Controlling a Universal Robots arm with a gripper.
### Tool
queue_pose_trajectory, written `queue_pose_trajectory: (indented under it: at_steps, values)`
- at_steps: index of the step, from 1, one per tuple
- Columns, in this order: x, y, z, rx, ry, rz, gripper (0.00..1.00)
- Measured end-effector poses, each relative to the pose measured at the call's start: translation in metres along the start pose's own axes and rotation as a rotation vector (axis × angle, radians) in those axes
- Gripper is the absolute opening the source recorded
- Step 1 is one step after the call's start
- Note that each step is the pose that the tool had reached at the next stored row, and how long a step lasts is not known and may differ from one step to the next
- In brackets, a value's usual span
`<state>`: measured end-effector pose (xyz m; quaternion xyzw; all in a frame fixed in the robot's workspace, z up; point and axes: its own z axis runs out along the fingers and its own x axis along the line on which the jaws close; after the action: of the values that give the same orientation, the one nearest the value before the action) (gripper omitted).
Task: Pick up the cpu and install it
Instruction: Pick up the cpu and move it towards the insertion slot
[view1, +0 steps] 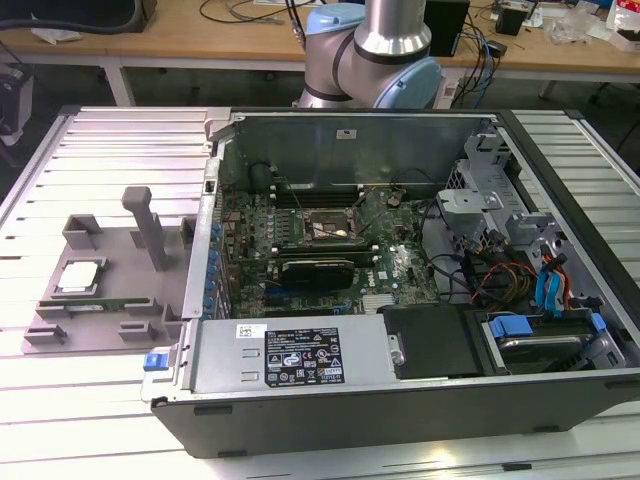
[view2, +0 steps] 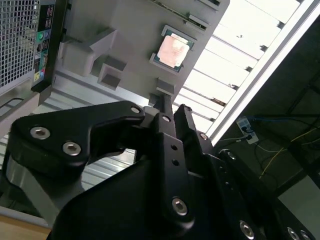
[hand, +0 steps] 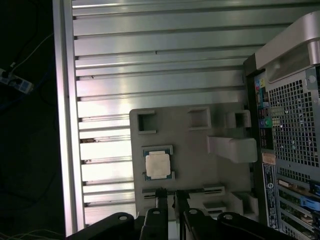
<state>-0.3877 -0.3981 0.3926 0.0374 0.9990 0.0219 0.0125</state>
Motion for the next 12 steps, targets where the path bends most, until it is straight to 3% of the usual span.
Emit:
queue_pose_trajectory:
  at_steps: [1, 5, 12]
  values:
    - [0.0001, 0.0000, 0.0000, 0.0000, 0.0000, 0.000, 0.36]
    - [0.0004, 0.0000, 0.0000, 0.0000, 0.0000, 0.000, 0.60]
    - [0.0004, 0.0000, 0.0001, 0.0003, 0.0000, 0.000, 0.60]
